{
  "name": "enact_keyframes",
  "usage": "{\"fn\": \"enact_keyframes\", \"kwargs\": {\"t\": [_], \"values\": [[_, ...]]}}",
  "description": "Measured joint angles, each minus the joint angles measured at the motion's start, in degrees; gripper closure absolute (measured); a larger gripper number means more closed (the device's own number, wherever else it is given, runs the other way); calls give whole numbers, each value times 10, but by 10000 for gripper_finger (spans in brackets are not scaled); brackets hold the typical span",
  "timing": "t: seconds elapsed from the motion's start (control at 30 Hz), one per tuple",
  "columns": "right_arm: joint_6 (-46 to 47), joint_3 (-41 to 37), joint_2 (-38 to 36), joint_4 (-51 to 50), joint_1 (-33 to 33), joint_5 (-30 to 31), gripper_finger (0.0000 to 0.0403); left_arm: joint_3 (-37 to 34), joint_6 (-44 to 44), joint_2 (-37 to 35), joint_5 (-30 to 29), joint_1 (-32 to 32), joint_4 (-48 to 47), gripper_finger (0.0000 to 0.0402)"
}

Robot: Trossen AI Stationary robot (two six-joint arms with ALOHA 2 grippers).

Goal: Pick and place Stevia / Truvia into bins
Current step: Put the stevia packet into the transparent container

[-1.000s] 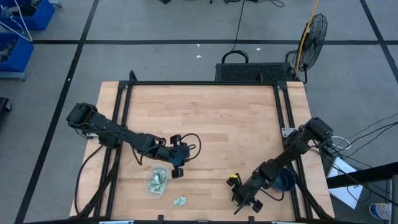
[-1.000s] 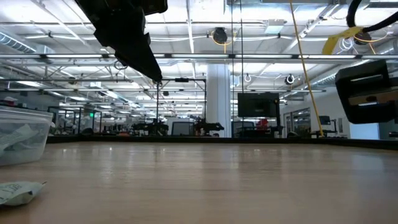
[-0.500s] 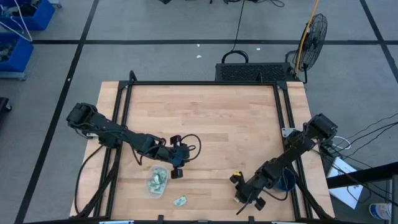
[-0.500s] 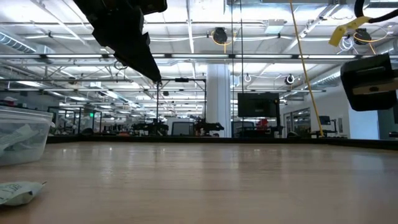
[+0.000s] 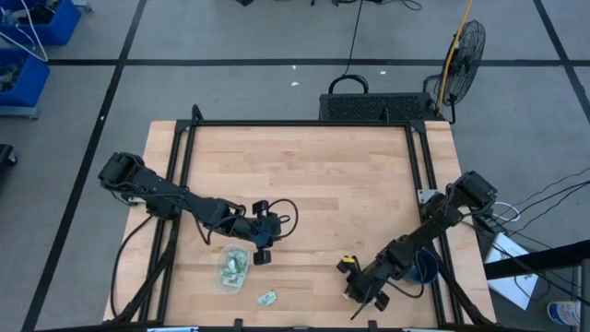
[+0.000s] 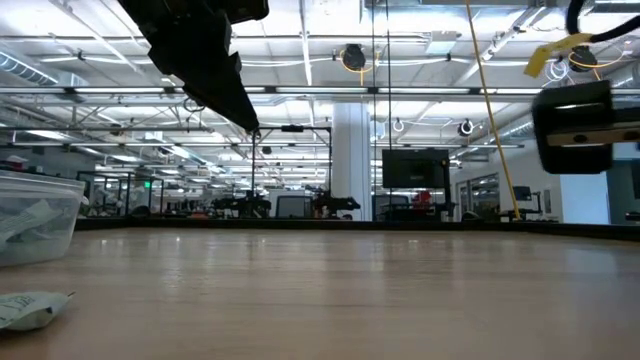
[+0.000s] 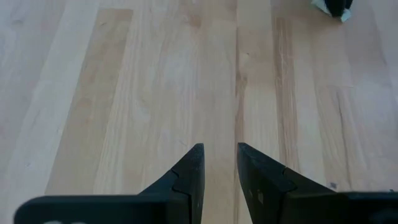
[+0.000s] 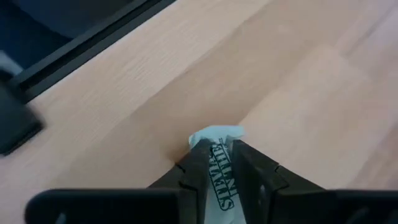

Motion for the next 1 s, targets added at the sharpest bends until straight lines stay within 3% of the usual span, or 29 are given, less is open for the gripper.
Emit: {"fn": "enact_keyframes", "kwargs": {"t": [0.1, 0.23, 0.47, 0.63, 0.7, 0.77, 0.87, 1.0], "values": [[11, 0, 0, 16, -14, 2, 354, 0, -11, 0, 5, -1, 2, 302], [24, -1, 0, 30, -34, 37, 368, 0, -15, 0, 58, -5, 25, 302], [-74, -1, 0, 151, -90, 136, 369, 0, -15, 0, 93, -24, 68, 302], [-107, -1, -1, 258, -154, 192, 357, 0, 49, 0, 95, -50, 44, 302], [-107, -1, -1, 312, -181, 185, 354, 0, 32, 0, 92, -52, 29, 302], [-106, 0, -1, 348, -207, 132, 352, 0, -12, -3, 90, -51, 6, 302], [-88, 0, -1, 378, -237, 48, 351, 0, -53, -26, 90, -48, -62, 302], [-53, 0, -1, 417, -255, 4, 351, -1, -90, -58, 52, -47, -179, 302]]}}
